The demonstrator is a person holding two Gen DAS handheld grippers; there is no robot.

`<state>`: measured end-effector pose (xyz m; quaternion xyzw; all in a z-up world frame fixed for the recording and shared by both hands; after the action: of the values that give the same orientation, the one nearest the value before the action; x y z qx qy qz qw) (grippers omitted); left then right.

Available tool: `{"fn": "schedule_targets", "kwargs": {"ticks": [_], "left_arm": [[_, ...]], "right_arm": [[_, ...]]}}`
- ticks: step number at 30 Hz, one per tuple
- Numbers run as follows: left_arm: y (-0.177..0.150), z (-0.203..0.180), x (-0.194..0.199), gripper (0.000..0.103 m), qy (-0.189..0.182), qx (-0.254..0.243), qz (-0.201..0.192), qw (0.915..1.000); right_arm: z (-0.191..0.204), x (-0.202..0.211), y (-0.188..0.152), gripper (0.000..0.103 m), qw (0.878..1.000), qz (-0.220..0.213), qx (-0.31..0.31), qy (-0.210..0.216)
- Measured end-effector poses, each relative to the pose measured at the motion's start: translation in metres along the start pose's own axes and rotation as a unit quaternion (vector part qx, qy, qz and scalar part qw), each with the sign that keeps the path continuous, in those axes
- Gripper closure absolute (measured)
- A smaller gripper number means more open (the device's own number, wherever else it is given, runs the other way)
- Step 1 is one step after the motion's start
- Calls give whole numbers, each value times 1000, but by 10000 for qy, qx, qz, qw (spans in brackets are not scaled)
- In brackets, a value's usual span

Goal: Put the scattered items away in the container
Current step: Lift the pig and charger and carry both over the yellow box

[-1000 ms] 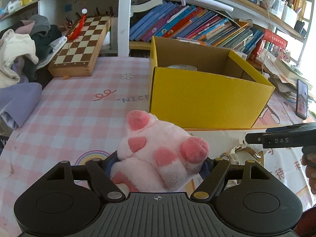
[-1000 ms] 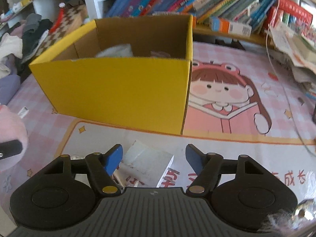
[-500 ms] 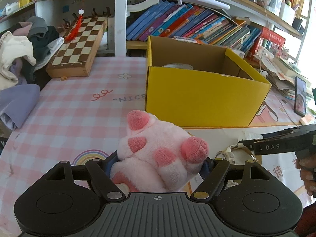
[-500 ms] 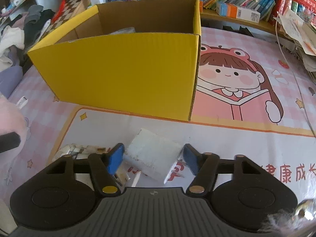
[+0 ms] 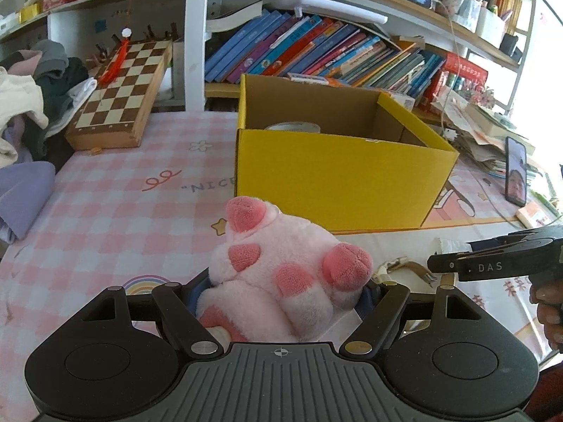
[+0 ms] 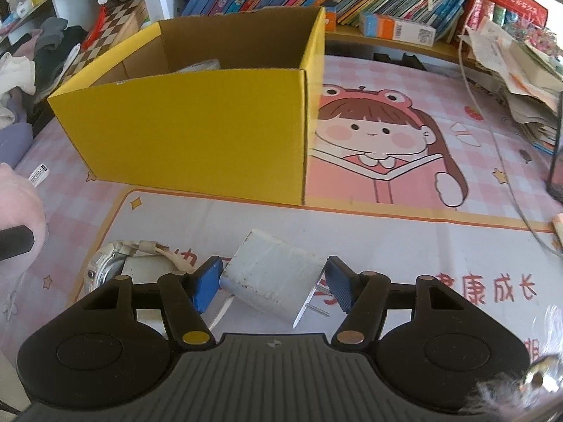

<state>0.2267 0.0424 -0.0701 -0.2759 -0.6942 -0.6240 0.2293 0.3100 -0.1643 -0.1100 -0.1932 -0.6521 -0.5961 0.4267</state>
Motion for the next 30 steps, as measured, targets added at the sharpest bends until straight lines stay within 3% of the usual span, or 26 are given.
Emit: {"fn": "schedule_targets", "kwargs": {"ticks": [18,30], "left_arm": [[3,-17,29,25,-369,-273,-329,9984],[33,-24,67,25,-683,-694,-744,9925]], "right_arm": [[12,51,-8,41,9985,-501,152,-175],[48,90,9,41,9947,-831,579,198]]}}
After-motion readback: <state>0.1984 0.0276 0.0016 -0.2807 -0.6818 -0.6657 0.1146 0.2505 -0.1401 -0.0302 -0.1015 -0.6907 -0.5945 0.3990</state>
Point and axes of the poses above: each gripper's, at about its wrist camera, not at the fingertips, and x roughly against the way its jaws point, z to its left, y to its top, the point moved 8 cm from there along -x, roughly the way its jaws point
